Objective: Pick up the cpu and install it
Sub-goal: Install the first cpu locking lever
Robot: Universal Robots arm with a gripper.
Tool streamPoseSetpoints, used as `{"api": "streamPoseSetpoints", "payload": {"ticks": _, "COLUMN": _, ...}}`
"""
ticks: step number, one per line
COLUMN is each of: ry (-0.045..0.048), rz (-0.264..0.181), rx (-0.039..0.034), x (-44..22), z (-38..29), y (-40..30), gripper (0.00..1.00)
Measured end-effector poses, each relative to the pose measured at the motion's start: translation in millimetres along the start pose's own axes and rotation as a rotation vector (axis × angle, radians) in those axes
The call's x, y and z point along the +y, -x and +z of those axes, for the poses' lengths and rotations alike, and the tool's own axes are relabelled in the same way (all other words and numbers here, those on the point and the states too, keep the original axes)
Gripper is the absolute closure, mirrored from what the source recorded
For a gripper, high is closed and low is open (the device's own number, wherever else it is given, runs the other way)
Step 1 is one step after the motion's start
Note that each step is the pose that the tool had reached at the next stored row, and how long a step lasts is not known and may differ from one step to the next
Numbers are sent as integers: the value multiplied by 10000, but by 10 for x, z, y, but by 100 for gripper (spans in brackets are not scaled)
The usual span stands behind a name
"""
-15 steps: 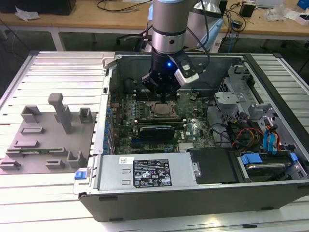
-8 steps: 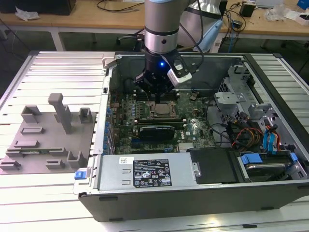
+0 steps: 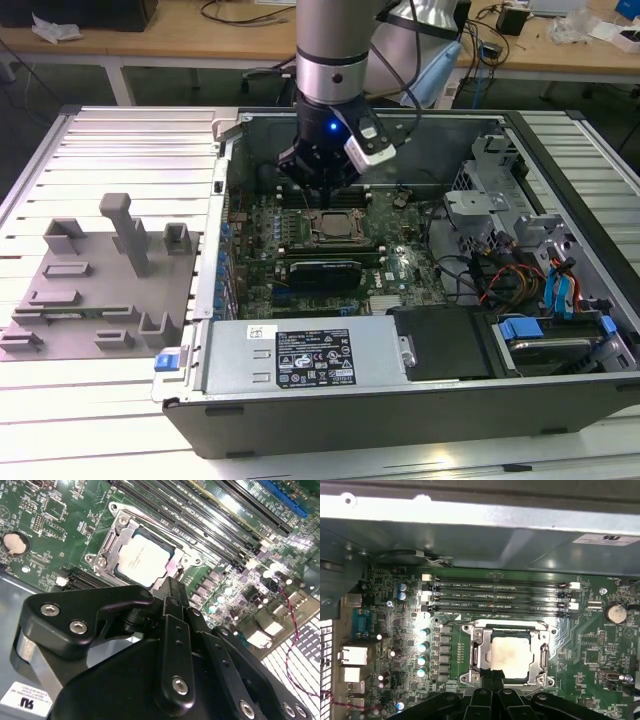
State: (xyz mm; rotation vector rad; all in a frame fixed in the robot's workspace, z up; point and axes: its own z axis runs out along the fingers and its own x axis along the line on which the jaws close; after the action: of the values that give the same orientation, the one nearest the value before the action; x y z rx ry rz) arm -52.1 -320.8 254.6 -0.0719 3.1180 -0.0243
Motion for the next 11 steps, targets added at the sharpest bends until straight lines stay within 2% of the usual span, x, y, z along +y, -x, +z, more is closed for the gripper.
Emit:
{"api": "streamPoseSetpoints", "payload": {"ticks": 3, "ry": -1, "rz": 0, "rx": 0, "x": -2, "z": -109, "y": 2, "gripper": 89}}
{"api": "streamPoseSetpoints", "payload": {"ticks": 5, "ry": -1, "rz": 0, "rx": 1, "x": -2, "z": -154, "y": 4, "gripper": 89}}
{"api": "streamPoseSetpoints", "payload": {"ticks": 11, "ry": -3, "rz": -1, "rx": 1, "x": -2, "z": -168, "y": 0, "gripper": 89}}
